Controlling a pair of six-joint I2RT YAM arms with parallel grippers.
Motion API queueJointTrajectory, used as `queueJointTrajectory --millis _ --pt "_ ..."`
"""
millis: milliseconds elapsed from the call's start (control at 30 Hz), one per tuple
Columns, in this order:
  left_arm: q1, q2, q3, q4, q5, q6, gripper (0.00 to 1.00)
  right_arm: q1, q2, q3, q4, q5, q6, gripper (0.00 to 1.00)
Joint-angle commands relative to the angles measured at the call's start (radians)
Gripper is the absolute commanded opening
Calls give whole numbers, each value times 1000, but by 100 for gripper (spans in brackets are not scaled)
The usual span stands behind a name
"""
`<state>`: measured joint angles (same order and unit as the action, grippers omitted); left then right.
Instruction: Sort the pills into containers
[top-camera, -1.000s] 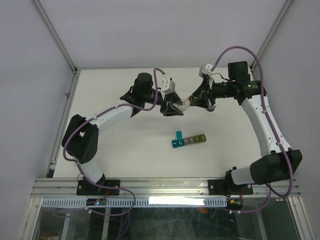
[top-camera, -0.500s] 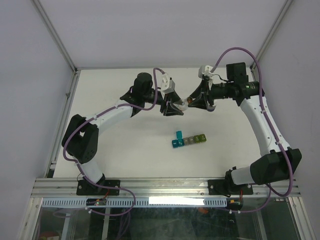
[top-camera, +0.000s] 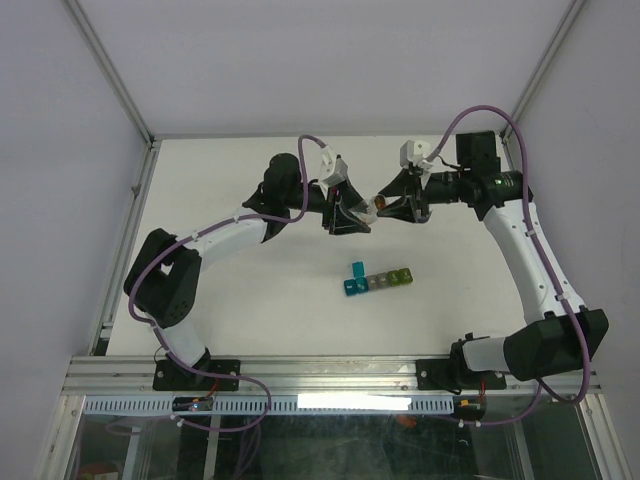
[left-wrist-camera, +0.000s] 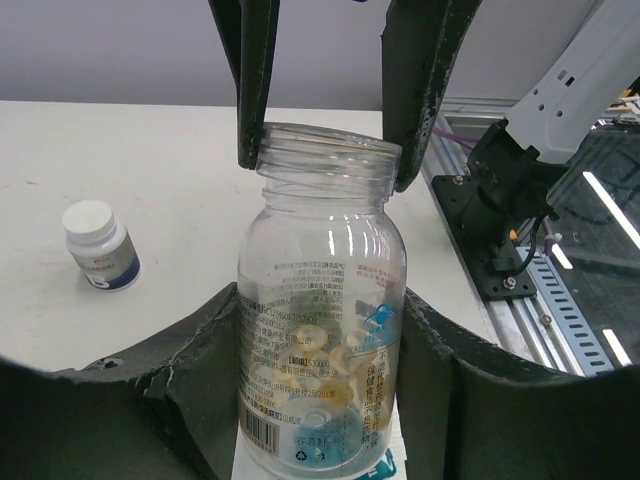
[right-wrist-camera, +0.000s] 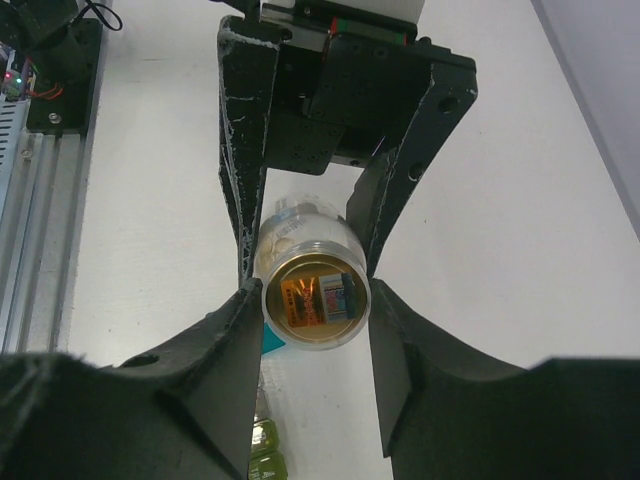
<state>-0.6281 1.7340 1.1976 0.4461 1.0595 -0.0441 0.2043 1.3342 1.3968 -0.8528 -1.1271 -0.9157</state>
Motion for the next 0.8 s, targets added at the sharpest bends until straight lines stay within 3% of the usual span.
queueJointTrajectory --millis 0,200,467,633,700,767 --pt "-5 -62 -11 248 -16 -77 0 12 -12 -26 -3 -16 24 28" --pt "-58 -89 -84 296 -157 72 0 16 -10 -97 123 21 254 25" --pt "-99 -104 -113 279 -400 175 0 63 38 -94 103 237 486 22" --pt "-139 -50 -69 250 -612 184 0 89 66 -179 235 430 821 20" --pt "-142 -16 -47 247 -647 184 0 84 81 -172 257 412 904 22" --pt "-142 12 -31 241 -657 198 0 67 91 -144 263 359 934 34"
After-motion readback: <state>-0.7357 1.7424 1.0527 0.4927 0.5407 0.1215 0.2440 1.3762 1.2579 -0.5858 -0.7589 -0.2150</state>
